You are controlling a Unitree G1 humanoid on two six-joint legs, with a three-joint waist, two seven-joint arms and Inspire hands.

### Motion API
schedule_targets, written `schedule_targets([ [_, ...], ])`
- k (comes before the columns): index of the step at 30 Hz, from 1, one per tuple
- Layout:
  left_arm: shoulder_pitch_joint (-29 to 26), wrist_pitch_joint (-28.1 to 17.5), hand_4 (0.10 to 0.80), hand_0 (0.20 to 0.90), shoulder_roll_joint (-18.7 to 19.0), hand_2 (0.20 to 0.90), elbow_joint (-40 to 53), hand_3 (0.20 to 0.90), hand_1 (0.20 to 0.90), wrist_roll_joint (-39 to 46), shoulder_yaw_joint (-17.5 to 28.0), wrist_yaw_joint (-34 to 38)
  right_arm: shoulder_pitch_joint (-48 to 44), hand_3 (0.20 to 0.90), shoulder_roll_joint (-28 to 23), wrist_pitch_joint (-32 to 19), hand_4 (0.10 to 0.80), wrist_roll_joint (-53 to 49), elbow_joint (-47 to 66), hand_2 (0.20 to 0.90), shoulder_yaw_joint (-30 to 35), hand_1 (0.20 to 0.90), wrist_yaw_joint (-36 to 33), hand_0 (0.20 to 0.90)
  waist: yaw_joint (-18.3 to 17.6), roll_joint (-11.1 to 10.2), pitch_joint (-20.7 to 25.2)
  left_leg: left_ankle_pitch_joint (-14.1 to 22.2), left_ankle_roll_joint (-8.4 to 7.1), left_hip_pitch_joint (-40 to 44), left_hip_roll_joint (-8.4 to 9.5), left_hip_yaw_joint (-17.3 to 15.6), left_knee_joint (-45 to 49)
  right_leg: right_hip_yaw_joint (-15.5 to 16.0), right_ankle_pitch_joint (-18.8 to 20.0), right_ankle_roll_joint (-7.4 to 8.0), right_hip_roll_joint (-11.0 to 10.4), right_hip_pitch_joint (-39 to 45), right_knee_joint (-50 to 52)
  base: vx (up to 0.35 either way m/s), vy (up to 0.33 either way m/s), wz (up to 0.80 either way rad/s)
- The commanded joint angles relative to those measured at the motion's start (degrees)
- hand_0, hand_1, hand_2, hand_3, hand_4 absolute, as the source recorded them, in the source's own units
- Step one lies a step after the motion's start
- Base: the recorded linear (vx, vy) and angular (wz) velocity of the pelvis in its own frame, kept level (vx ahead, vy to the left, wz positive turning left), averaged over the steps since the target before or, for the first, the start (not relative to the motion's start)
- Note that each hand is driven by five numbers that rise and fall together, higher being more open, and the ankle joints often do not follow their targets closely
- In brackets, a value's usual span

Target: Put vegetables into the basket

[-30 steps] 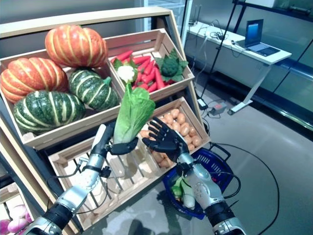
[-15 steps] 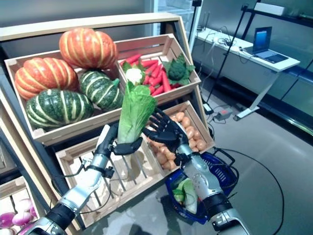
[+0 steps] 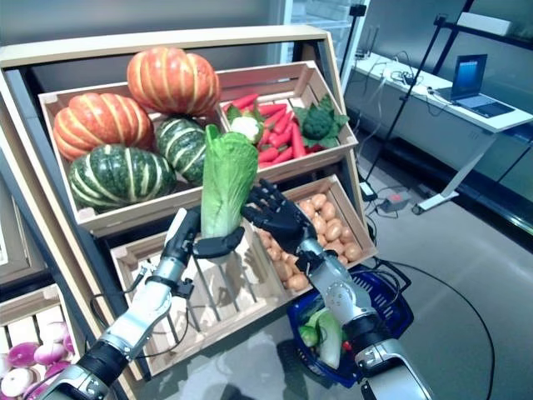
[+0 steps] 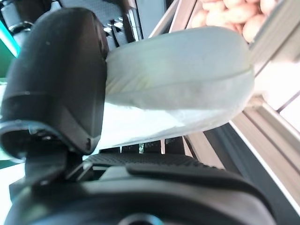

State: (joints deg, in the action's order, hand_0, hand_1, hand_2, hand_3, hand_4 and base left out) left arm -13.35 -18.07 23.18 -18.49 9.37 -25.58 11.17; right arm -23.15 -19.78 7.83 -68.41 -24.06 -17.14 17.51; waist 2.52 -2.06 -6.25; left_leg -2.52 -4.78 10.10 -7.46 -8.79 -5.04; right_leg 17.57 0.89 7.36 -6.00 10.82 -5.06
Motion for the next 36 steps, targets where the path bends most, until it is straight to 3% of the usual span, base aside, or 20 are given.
schedule_targets([
  [1, -10.0, -10.4, 0.4, 0.3, -1.3, 0.3, 5.7, 0.3, 0.3, -2.4, -10.6, -6.3, -12.9, 0.9, 4.2, 0.7, 0.8, -10.7, 1.7, 0.9, 1.3, 0.9, 13.0, 0.9, 1.0, -1.2, 3.8, 4.9, 1.29, -0.7, 1.27, -1.4, 0.0, 1.3, -1.0, -1.44, -1.2, 0.1, 0.1, -0.004, -0.016, 0.17],
  [12, -9.5, -10.0, 0.4, 0.3, 0.6, 0.3, 5.2, 0.3, 0.3, -0.2, -10.6, -8.3, -15.5, 0.9, 2.2, 3.2, 0.8, -15.6, 5.6, 0.9, 2.8, 0.9, 27.6, 0.9, 1.7, -1.2, 4.3, 4.9, 1.32, -1.1, 1.46, -0.3, 0.0, 1.8, -1.0, -1.17, -1.3, 0.0, 0.1, -0.01, -0.005, 0.05],
  [20, -8.5, -10.1, 0.4, 0.3, 1.7, 0.3, 4.6, 0.3, 0.3, 1.2, -10.5, -11.3, -20.2, 0.9, -5.7, -5.2, 0.8, -9.9, 4.4, 0.9, 4.9, 0.9, 27.6, 0.9, 1.5, -1.6, 4.7, 5.0, 1.48, -1.2, 1.66, -0.1, 0.0, 0.9, -0.9, -1.17, -1.1, -0.3, 0.1, -0.005, 0.001, 0.02],
  [25, -8.0, -10.4, 0.4, 0.3, 1.8, 0.3, 4.2, 0.3, 0.3, 1.0, -10.9, -11.4, -22.5, 0.9, -8.4, -7.4, 0.8, -11.1, 4.3, 0.9, 5.1, 0.9, 29.6, 0.9, 1.3, -1.7, 4.7, 4.9, 1.54, -1.2, 1.58, -0.3, 0.0, 0.1, -0.8, -1.25, -0.9, -0.4, 0.1, 0.0, 0.0, 0.0],
  [31, -7.9, -10.4, 0.4, 0.3, 1.6, 0.3, 3.9, 0.3, 0.3, 1.3, -12.2, -12.2, -25.4, 0.9, -6.0, -6.0, 0.8, -20.0, 6.8, 0.9, 6.5, 0.9, 37.8, 0.9, 2.0, -1.6, 4.9, 5.2, 1.67, -1.1, 1.59, 0.2, 0.0, 0.1, -1.0, -1.27, -0.9, -0.1, 0.1, 0.0, 0.0, 0.0],
  [36, -8.3, -9.2, 0.4, 0.3, 1.1, 0.3, 4.9, 0.3, 0.3, 1.6, -14.0, -12.5, -28.1, 0.9, -2.7, -5.2, 0.8, -21.5, 10.0, 0.9, 6.9, 0.9, 39.7, 0.9, 3.0, -1.5, 5.2, 5.3, 1.75, -1.2, 1.72, 1.2, 0.0, 0.5, -1.4, -1.36, -1.0, 0.3, 0.1, 0.004, -0.001, 0.01],
])
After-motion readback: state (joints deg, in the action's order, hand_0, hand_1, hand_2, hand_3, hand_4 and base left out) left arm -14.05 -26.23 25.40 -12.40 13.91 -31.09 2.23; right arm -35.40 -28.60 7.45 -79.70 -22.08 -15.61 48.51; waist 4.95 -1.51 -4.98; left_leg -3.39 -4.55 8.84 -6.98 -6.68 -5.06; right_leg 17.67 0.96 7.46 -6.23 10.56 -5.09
